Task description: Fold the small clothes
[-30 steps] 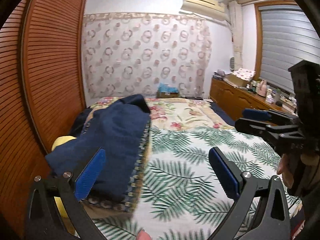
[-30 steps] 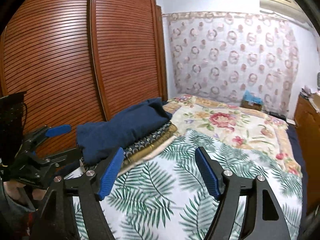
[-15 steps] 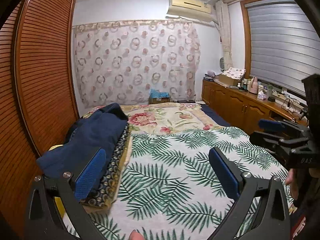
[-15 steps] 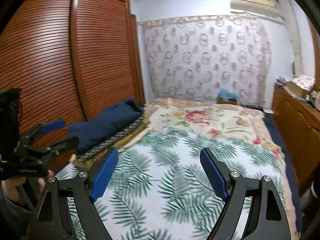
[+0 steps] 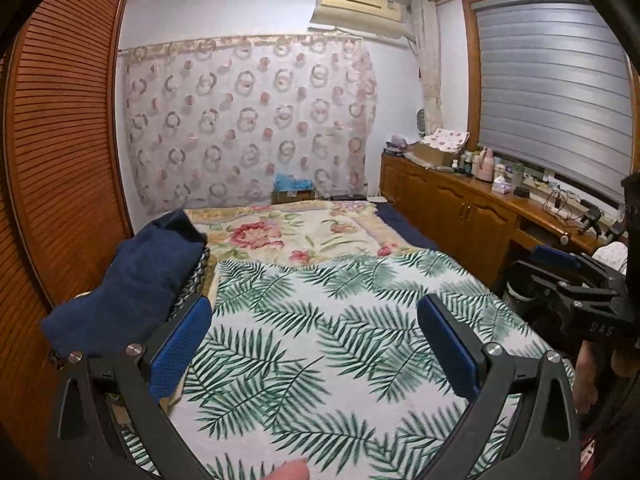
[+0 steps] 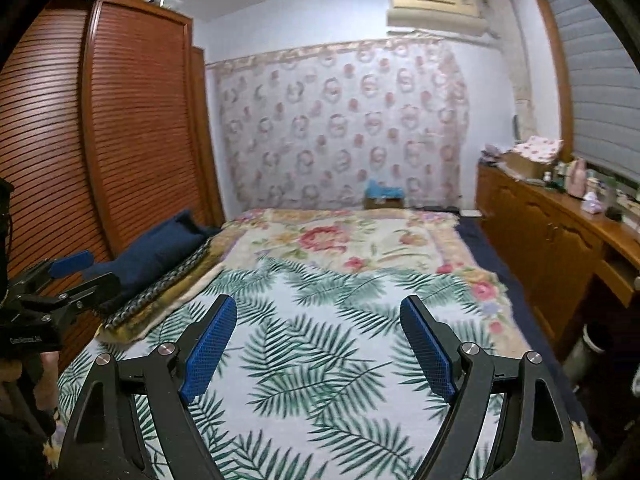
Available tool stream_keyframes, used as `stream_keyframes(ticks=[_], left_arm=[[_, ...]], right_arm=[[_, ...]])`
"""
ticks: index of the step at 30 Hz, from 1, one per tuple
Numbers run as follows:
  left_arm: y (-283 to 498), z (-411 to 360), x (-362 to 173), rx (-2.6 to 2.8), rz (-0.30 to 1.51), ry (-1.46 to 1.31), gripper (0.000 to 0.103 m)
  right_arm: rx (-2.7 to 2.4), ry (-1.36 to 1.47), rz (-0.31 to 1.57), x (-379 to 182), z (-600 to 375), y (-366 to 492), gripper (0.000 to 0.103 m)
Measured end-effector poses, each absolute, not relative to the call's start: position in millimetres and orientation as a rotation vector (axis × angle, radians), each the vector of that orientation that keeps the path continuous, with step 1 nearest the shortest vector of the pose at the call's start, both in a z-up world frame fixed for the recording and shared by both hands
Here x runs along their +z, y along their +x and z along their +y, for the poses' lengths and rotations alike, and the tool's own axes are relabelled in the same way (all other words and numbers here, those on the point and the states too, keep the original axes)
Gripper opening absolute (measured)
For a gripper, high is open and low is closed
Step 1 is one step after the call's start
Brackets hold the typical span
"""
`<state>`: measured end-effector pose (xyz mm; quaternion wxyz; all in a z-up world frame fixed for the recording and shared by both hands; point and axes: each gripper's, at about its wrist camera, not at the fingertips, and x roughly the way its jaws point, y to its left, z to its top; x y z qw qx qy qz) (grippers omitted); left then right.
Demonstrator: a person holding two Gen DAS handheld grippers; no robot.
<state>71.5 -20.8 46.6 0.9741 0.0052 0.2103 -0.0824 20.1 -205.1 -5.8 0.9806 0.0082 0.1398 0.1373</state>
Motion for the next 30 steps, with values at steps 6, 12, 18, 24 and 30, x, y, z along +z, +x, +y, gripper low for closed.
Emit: stream_keyframes(ticks=[6, 12, 18, 24, 30], left_arm=[[66, -24, 61, -0.159, 0.4, -0.003, 0.103], [62, -23, 66, -0.141, 0.38, -0.01, 0.103], [60, -21, 64, -0.13, 0.376, -0.008, 0.103], [61, -21, 64, -0.128, 0.376, -0.009, 0.103], [59, -20, 62, -0.124, 0.375, -0.012, 0.103]], right_arm=[[0.241, 0.025, 0.234, 7, -190, -9, 0.085], [0.227, 0.016, 0.215, 3, -178, -27, 0.085], [0.225, 0.018, 0.216, -1, -177, -23, 0.085], [0.222, 0.018, 0.213, -6, -179, -27, 0.085], [0.222, 0.017, 0.212, -6, -180, -28, 0.085]])
